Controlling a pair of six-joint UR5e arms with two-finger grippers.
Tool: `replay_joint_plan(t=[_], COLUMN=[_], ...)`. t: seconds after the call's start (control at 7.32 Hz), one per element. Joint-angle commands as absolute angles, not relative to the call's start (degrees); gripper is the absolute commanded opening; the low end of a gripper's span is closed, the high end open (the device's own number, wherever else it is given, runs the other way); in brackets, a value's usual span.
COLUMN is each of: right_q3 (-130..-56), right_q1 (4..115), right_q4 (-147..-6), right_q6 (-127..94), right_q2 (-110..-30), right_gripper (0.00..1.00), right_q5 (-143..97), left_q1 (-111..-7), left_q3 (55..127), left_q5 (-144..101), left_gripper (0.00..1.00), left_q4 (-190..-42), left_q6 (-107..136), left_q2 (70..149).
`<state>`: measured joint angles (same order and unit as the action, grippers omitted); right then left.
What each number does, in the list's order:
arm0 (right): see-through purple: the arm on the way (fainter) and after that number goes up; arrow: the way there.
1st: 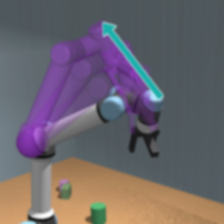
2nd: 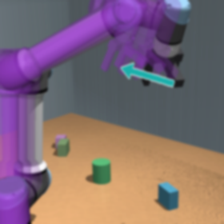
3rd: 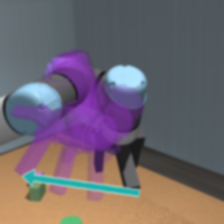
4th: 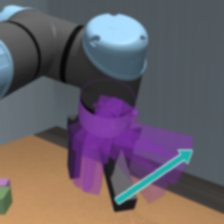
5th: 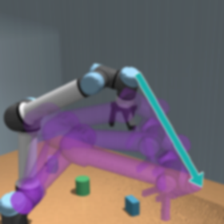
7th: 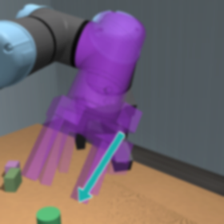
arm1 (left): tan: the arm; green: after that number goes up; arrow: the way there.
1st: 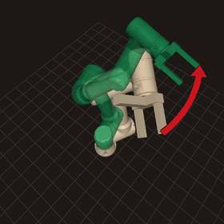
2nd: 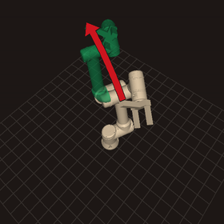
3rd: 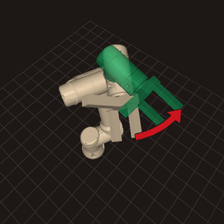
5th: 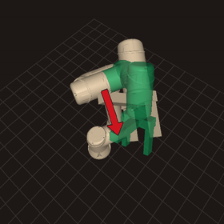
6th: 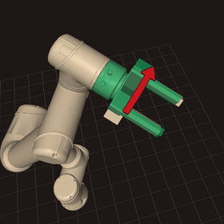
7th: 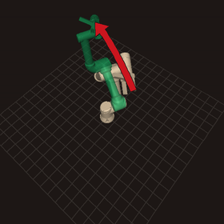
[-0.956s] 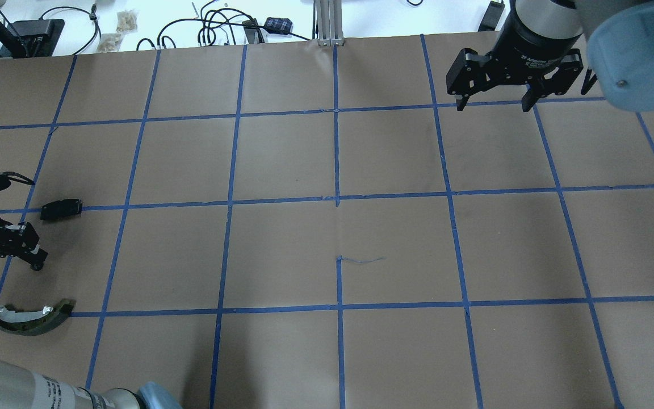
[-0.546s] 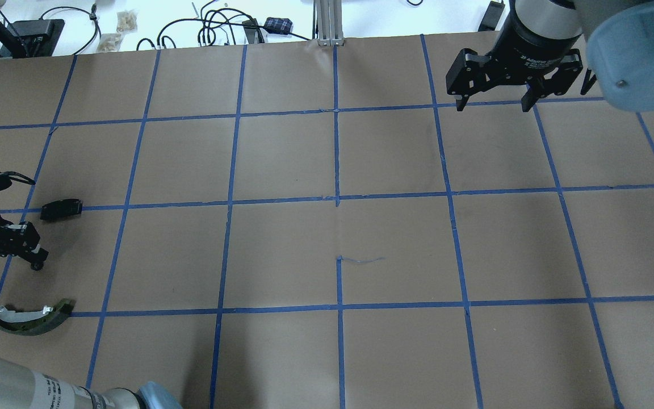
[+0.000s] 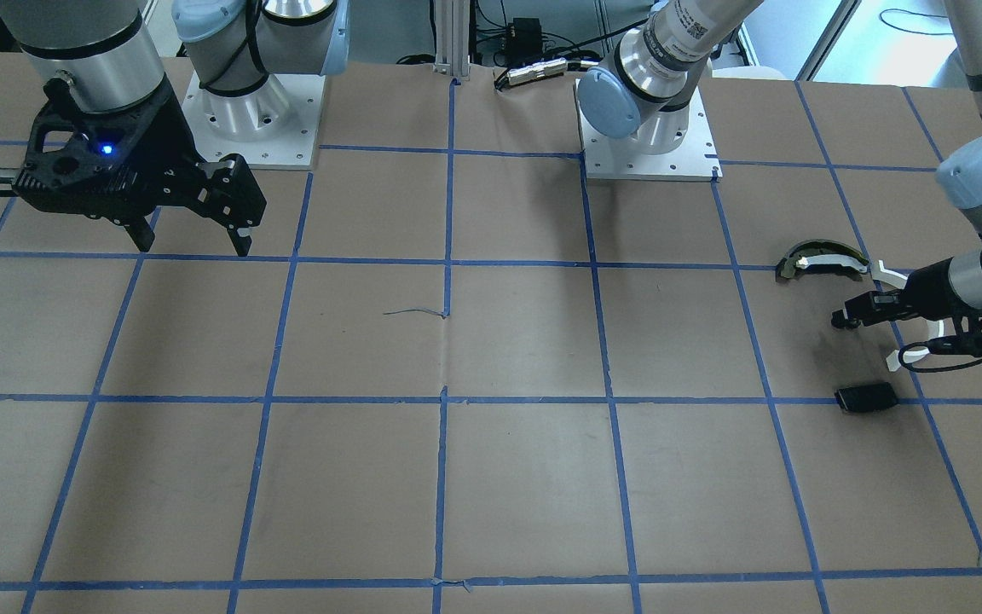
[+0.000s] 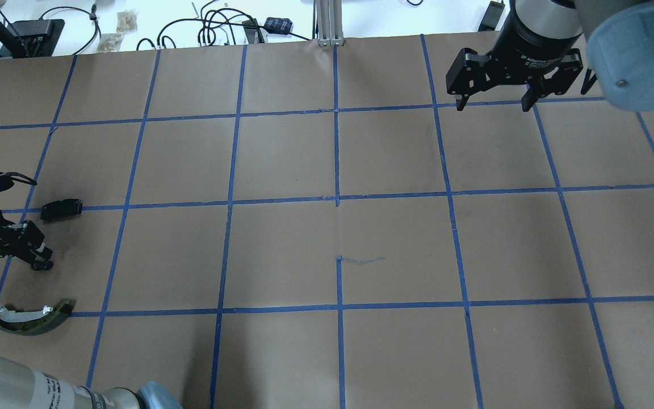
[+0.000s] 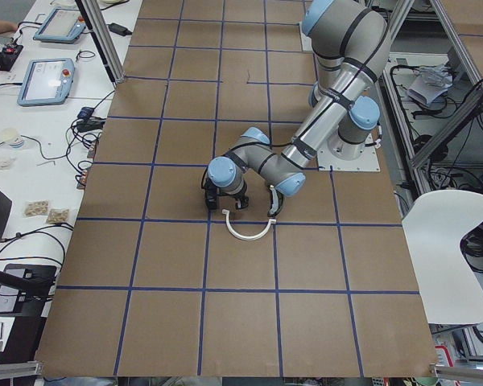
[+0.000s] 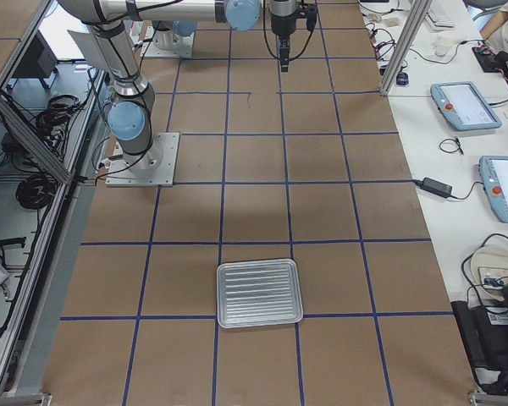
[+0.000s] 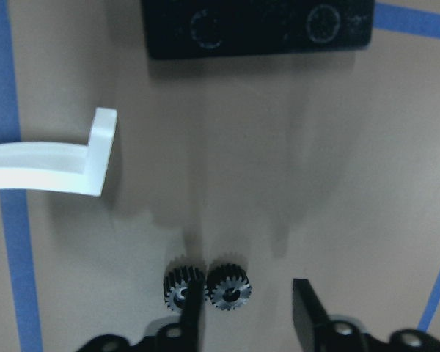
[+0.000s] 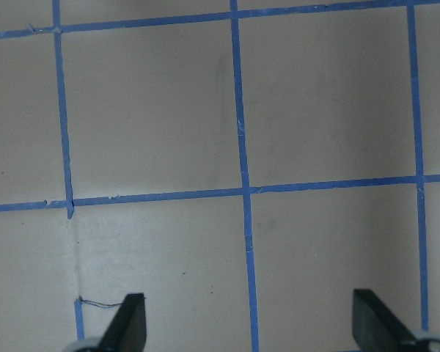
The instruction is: Place bearing gear from tray to pile
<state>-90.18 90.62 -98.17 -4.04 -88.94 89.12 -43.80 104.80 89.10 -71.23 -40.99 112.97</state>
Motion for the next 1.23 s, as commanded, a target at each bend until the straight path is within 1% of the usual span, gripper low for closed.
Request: replay_joint_plan(t=[0.0, 0.14, 0.27, 0.41, 0.55, 0.82, 1.09], right_q3=[-90.2, -90.3, -90.2, -90.3, -90.2, -90.3, -90.3], right_q1=[90.6, 90.6, 90.6, 90.6, 90.6, 90.6, 90.6], right_q4=[-98.2, -98.1, -98.1, -98.1, -98.2, -98.1, -98.1], right_q6=[-4.0, -4.0, -4.0, -4.0, -4.0, -4.0, -4.1], right_q2=[-88.9, -88.9, -89.0, -88.9, -88.9, -88.9, -88.9], right_gripper=[1.0, 1.0, 1.0, 1.0, 1.0, 1.0, 1.0], right_q5=[89.1, 89.1, 89.1, 89.1, 89.1, 89.1, 89.1], left_q1=[-44.6, -48.0, -52.1, -56.7, -60.9, -66.1, -73.3], left_q3=[104.0, 100.1, 94.7, 91.2, 88.7, 87.4, 87.5], left_q5=[89.3, 89.4, 88.9, 89.3, 89.2, 89.5, 89.8], left_gripper=[0.95, 1.0, 1.0, 1.0, 1.0, 1.0, 1.0], left_q4=[-72.1, -76.7, -82.1, -83.2, -86.4, -90.1, -90.2], left_q6=[-40.3, -38.3, -33.2, -26.1, -24.7, -22.4, -14.6], left_q2=[111.4, 110.0, 108.6, 107.2, 105.0, 98.0, 93.6])
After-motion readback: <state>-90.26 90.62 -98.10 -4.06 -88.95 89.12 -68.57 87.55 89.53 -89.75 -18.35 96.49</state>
